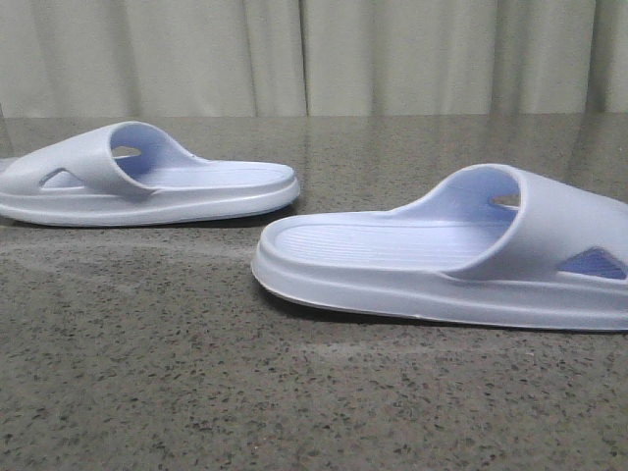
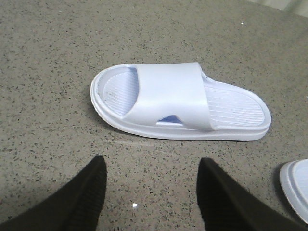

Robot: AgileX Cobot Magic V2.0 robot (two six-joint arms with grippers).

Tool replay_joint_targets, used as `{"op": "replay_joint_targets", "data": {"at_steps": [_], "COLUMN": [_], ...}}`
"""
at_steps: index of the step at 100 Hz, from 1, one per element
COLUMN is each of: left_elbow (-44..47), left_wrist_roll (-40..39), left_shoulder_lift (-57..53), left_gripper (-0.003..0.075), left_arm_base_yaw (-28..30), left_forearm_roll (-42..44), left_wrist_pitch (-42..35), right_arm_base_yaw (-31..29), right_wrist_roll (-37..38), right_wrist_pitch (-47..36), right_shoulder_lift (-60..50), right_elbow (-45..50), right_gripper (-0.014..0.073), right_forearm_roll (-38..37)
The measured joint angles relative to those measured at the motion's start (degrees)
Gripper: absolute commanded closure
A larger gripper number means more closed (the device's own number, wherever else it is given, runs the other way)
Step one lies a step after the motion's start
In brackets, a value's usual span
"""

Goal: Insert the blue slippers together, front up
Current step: 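Grasp each slipper's sole edge, left gripper and right gripper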

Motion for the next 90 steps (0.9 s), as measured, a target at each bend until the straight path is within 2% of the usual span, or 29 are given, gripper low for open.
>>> {"op": "replay_joint_targets", "data": {"at_steps": [16, 20, 25, 39, 64, 90], "left_elbow": [0.00, 0.00, 0.00, 0.00, -0.59, -6.66], "left_wrist_roll": [0.00, 0.00, 0.00, 0.00, 0.00, 3.49], "left_shoulder_lift": [0.00, 0.00, 0.00, 0.00, 4.49, 15.04], "left_gripper": [0.0350, 0.0350, 0.0350, 0.0350, 0.0350, 0.0350], "left_arm_base_yaw": [0.00, 0.00, 0.00, 0.00, 0.00, 0.00], "left_forearm_roll": [-0.22, -0.26, -0.26, -0.58, -2.22, -8.07], "left_wrist_pitch": [0.00, 0.00, 0.00, 0.00, -0.12, -0.71], "right_arm_base_yaw": [-4.36, -5.06, -5.66, -6.01, -6.14, -6.14], "right_wrist_roll": [-8.20, -9.67, -10.68, -11.59, -11.69, -11.81], "right_wrist_pitch": [5.31, 6.52, 7.77, 8.41, 8.31, 8.07], "right_shoulder_lift": [2.47, 3.23, 3.91, 4.47, 4.47, 4.47], "right_elbow": [0.00, -0.10, -0.23, -0.45, -0.57, -0.57], "right_gripper": [0.0289, 0.0316, 0.0390, 0.0703, 0.0696, 0.0696], "right_forearm_roll": [7.75, 8.93, 9.88, 10.51, 11.73, 11.73]}}
